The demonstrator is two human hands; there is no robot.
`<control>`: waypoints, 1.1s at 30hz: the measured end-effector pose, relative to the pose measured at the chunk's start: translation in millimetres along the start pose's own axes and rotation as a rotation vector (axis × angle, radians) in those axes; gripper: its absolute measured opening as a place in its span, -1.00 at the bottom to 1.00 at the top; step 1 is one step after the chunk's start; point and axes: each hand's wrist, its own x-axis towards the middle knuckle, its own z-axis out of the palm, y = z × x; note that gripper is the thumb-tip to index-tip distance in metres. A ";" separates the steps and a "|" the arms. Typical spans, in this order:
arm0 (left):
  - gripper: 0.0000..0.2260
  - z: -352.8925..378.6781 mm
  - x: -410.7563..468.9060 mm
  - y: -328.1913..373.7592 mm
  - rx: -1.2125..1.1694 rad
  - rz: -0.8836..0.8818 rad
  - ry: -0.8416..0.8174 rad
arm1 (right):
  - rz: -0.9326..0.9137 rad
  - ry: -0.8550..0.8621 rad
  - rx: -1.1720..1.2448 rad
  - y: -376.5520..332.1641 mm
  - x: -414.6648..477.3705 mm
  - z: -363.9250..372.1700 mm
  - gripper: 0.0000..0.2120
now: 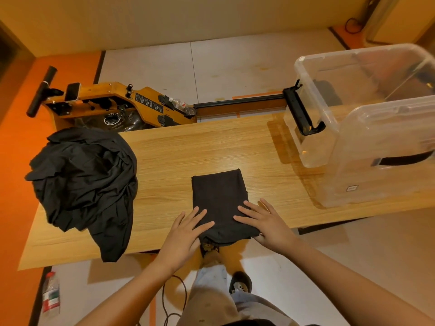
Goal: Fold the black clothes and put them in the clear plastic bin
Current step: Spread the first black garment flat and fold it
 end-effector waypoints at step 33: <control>-0.69 -45.5 104.0 -34.2 -1.123 -1.003 0.226 | 0.826 0.001 0.631 22.6 124.4 -46.1 -0.72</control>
